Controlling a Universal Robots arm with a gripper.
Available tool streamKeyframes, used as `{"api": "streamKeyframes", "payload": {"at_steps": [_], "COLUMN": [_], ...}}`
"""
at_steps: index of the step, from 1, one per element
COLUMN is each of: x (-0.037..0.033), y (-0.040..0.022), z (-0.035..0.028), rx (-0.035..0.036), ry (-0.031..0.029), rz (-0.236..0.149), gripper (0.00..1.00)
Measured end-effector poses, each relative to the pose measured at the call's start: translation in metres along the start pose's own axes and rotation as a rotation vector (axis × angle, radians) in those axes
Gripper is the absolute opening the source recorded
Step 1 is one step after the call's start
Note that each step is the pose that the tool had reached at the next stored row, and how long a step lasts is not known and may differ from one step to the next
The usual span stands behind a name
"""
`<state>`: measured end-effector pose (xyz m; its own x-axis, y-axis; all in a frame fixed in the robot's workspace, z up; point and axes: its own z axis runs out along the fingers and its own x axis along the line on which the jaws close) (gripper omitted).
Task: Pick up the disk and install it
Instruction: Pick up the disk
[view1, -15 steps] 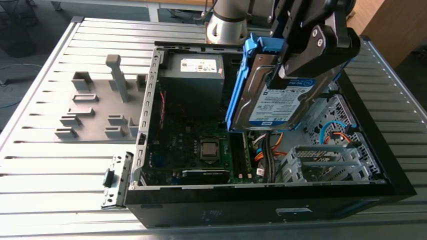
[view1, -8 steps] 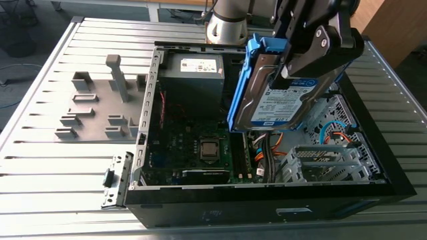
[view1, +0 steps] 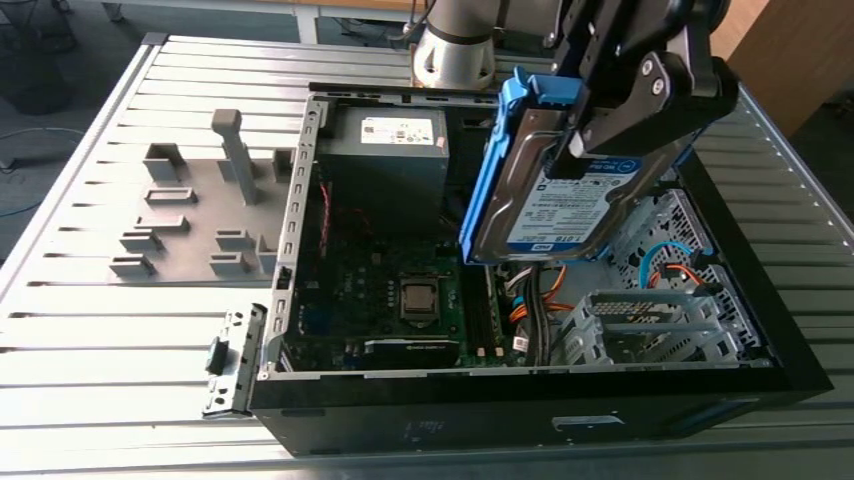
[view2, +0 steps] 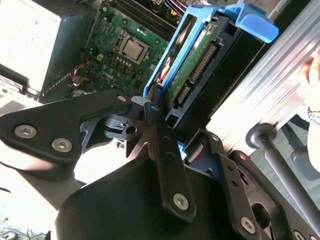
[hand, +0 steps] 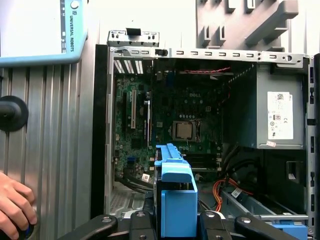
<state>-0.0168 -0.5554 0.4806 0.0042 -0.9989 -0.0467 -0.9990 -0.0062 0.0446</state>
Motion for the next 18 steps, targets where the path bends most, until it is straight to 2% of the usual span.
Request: {"api": "streamKeyframes", "payload": {"at_steps": [18], "x": [0.0000], "y": [-0.0090], "z": [-0.0003], "rx": [0.0000], "ry": [0.0000], "rz": [0.000], "gripper": [0.36]}}
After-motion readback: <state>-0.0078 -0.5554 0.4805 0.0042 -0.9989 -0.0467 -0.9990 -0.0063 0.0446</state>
